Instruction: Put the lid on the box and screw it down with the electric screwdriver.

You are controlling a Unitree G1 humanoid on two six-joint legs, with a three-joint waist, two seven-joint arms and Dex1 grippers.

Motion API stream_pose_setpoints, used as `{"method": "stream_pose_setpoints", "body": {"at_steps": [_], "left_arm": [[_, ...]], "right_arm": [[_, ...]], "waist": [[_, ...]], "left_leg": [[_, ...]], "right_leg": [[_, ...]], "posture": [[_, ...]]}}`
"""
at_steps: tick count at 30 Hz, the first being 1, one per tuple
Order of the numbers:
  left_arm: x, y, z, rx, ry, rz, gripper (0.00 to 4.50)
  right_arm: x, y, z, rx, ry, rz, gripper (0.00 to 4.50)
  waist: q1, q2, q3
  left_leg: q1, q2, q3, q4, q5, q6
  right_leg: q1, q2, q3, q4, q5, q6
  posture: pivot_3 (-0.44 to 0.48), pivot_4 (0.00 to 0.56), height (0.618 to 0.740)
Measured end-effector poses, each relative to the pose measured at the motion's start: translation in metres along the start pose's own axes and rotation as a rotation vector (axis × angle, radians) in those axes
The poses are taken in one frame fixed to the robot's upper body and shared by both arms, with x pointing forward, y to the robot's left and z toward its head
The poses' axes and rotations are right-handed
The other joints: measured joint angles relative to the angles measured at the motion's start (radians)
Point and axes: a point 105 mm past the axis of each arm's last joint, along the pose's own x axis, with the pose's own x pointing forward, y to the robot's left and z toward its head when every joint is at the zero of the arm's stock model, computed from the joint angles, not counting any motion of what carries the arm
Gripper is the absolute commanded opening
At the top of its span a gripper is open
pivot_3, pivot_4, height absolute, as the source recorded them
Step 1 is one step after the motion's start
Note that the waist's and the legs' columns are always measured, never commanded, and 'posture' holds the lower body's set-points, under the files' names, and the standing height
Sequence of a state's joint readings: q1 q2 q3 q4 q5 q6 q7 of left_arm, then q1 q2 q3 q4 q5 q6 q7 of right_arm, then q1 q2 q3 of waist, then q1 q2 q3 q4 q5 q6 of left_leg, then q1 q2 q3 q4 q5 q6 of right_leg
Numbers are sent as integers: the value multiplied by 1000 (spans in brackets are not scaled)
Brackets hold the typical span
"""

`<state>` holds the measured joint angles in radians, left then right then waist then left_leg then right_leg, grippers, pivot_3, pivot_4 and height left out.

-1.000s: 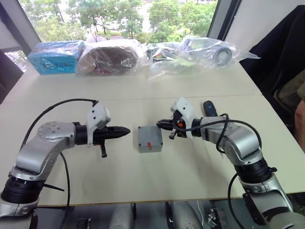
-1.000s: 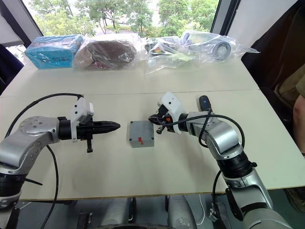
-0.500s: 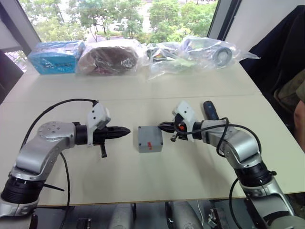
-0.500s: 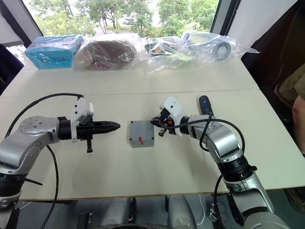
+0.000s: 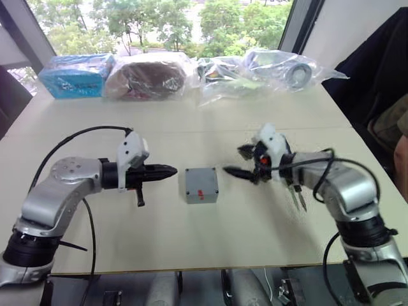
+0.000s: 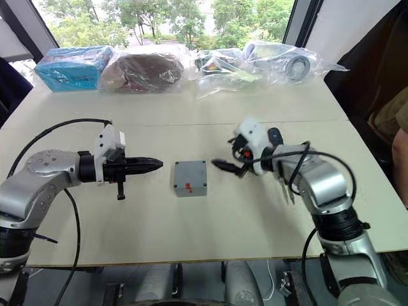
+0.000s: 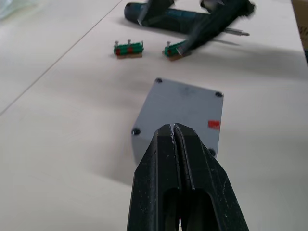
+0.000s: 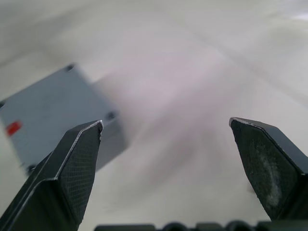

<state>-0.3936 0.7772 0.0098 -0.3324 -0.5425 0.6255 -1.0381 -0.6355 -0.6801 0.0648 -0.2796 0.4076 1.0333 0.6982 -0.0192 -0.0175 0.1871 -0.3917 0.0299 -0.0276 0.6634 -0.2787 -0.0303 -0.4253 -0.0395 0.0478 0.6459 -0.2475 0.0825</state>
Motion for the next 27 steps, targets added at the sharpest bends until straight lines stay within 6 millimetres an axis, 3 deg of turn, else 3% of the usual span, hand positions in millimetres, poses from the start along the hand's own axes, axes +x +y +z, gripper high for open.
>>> {"method": "stream_pose_setpoints", "body": {"at_steps": [4,7,10,14,18,24,27], "left_arm": [[6,-3,12,33,-34,-30,0],[13,-6,15,38,-49,-54,0],[16,-8,19,51,-66,-71,0],[18,-10,26,81,-82,-85,0],[19,-11,27,85,-88,-88,0],[19,-17,30,108,-97,-83,0],[20,-18,28,99,-96,-73,0]], "right_arm": [[-42,-62,2,75,179,-240,4390],[-51,-74,-13,119,320,-264,4390],[-49,-79,-34,221,475,-272,4390],[-48,-78,-45,311,621,-249,4390],[-44,-83,-56,361,695,-259,4390],[-22,-79,-77,448,785,-233,4390],[-18,-82,-77,435,795,-247,4390]], "waist": [[2,1,2],[-2,1,2],[-14,1,4],[-26,1,5],[-27,1,5],[-26,2,5],[-26,2,5]], "left_leg": [[0,0,1,0,0,0],[0,0,1,-1,0,0],[-1,0,2,-1,0,0],[-1,0,2,-1,0,0],[-1,0,2,-1,0,0],[-1,0,2,-1,0,0],[-1,0,2,-1,0,0]], "right_leg": [[0,0,0,-1,0,-1],[0,0,1,-2,0,0],[-1,0,2,-2,0,0],[-2,0,2,-2,0,1],[-2,0,2,-2,1,2],[-2,0,2,0,2,4],[-2,0,2,0,2,4]], "posture": [[0,150,740],[0,150,740],[0,150,740],[0,150,740],[0,150,740],[0,150,740],[0,150,740]]}}
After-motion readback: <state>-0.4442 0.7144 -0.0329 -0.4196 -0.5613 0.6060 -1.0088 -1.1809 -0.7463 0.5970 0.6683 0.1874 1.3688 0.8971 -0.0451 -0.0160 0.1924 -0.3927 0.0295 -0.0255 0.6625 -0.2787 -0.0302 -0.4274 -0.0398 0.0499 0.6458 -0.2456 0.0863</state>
